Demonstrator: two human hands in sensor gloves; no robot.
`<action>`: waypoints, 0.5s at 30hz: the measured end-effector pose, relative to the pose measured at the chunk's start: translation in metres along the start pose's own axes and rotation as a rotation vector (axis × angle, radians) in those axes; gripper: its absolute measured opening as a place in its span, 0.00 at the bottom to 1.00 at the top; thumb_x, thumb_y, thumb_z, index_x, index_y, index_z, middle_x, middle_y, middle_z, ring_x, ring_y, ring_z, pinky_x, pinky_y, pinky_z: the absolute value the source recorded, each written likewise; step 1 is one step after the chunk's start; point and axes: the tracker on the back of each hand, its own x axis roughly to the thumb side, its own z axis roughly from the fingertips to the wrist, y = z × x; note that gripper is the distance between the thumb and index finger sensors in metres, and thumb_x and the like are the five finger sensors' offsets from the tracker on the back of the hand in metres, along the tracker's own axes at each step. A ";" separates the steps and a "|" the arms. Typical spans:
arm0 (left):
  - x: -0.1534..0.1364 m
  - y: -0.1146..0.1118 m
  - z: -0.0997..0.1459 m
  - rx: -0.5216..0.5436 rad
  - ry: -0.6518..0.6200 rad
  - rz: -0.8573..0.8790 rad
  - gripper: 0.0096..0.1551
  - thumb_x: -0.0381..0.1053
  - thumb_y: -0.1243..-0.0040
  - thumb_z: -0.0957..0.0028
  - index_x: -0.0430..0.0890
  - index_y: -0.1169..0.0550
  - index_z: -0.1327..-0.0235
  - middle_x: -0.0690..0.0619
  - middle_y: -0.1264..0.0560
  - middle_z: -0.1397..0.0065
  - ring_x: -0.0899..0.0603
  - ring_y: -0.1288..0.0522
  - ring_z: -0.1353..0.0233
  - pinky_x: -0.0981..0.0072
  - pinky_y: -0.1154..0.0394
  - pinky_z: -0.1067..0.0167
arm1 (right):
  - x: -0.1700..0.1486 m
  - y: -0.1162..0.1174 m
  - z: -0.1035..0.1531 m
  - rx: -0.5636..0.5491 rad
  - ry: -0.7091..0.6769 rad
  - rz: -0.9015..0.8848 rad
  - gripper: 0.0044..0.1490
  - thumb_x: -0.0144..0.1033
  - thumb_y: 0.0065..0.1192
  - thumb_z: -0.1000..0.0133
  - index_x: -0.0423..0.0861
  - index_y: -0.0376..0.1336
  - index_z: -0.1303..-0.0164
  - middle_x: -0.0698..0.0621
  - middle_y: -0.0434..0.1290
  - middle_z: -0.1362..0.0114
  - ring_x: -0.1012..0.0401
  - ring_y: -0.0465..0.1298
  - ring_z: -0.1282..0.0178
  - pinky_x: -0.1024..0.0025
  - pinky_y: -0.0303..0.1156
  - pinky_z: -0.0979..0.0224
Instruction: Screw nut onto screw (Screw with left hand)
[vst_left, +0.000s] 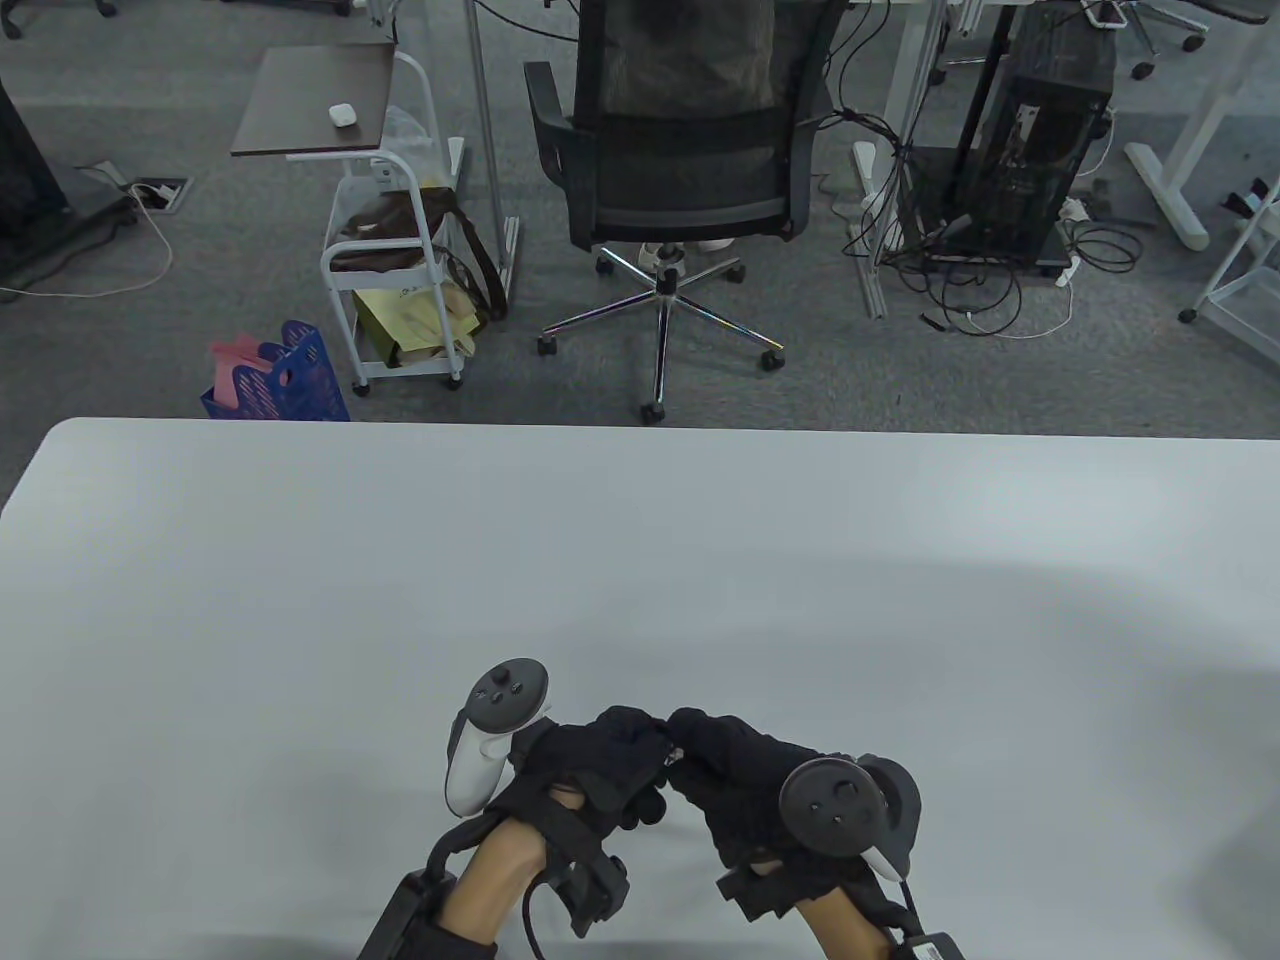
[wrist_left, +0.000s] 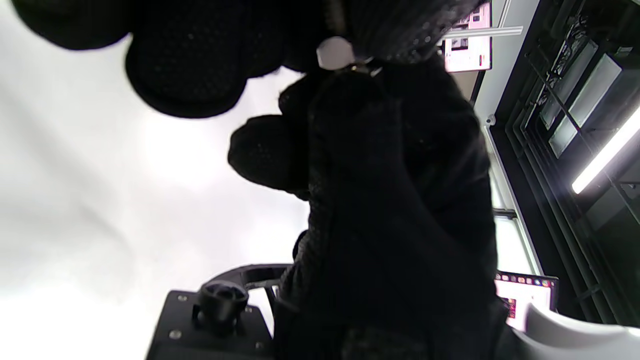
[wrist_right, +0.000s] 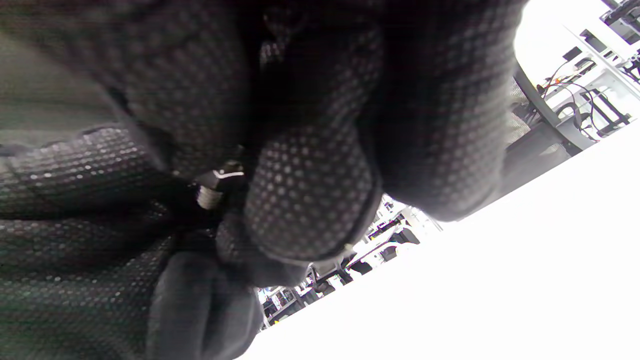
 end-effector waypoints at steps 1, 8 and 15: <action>-0.001 0.000 0.000 -0.007 0.001 0.009 0.32 0.51 0.45 0.51 0.36 0.32 0.37 0.32 0.29 0.39 0.33 0.22 0.52 0.39 0.28 0.53 | 0.000 0.000 0.000 -0.003 0.002 0.000 0.30 0.41 0.79 0.61 0.47 0.74 0.48 0.49 0.85 0.51 0.65 0.93 0.67 0.64 0.91 0.56; -0.001 0.000 0.000 0.028 0.012 -0.022 0.31 0.52 0.44 0.52 0.35 0.28 0.41 0.31 0.27 0.42 0.32 0.21 0.55 0.39 0.27 0.55 | -0.001 0.000 0.000 -0.001 0.005 -0.002 0.30 0.41 0.79 0.61 0.47 0.74 0.48 0.50 0.85 0.51 0.65 0.93 0.67 0.64 0.91 0.56; -0.004 0.000 0.000 0.029 0.018 -0.012 0.38 0.57 0.44 0.52 0.35 0.32 0.35 0.31 0.29 0.40 0.32 0.22 0.52 0.39 0.28 0.53 | -0.002 0.000 0.000 0.001 0.007 0.000 0.30 0.41 0.79 0.61 0.47 0.74 0.49 0.49 0.85 0.51 0.64 0.93 0.67 0.64 0.91 0.56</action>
